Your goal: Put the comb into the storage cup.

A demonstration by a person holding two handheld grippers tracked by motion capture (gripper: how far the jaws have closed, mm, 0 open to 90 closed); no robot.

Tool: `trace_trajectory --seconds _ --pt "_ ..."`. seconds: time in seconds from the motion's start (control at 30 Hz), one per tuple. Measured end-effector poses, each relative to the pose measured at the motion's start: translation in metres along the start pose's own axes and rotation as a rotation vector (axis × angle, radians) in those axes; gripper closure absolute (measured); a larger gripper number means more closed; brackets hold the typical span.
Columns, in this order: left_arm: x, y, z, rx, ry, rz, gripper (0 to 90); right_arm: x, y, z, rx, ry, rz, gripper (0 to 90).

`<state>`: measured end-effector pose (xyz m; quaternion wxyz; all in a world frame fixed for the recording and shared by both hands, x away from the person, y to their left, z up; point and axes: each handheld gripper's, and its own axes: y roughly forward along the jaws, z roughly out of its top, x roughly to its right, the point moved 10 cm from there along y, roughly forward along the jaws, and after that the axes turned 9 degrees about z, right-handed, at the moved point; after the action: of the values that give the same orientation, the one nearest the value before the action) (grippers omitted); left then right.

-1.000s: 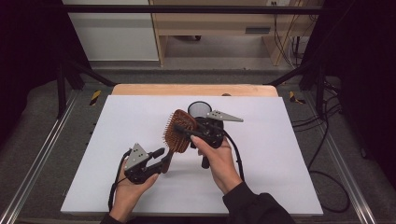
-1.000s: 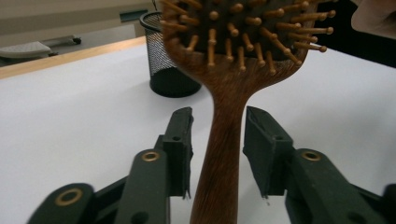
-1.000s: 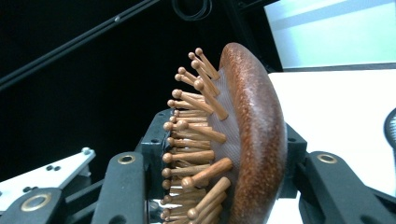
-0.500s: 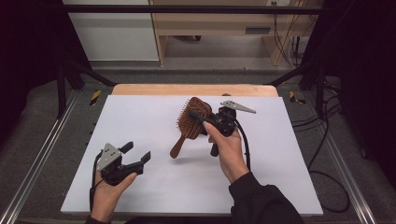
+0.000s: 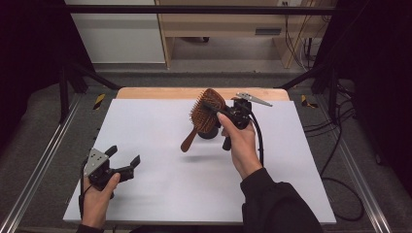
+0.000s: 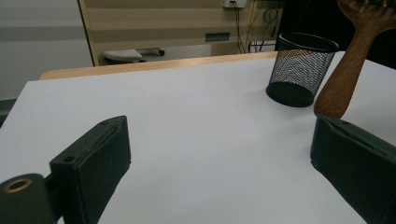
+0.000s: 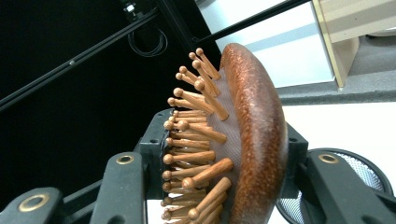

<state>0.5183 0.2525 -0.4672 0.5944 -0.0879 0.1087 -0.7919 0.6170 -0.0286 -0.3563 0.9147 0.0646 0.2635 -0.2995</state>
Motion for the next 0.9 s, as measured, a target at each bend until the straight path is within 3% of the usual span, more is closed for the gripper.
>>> trace_trajectory --seconds 0.63,0.9 --pt "-0.001 0.002 -0.001 0.001 -0.005 0.012 5.6 0.004 0.002 0.010 0.005 0.000 -0.012 50.4" --pt "0.001 0.002 -0.001 0.004 0.004 0.007 5.6 0.003 0.004 0.022 0.025 -0.007 -0.019 50.3"
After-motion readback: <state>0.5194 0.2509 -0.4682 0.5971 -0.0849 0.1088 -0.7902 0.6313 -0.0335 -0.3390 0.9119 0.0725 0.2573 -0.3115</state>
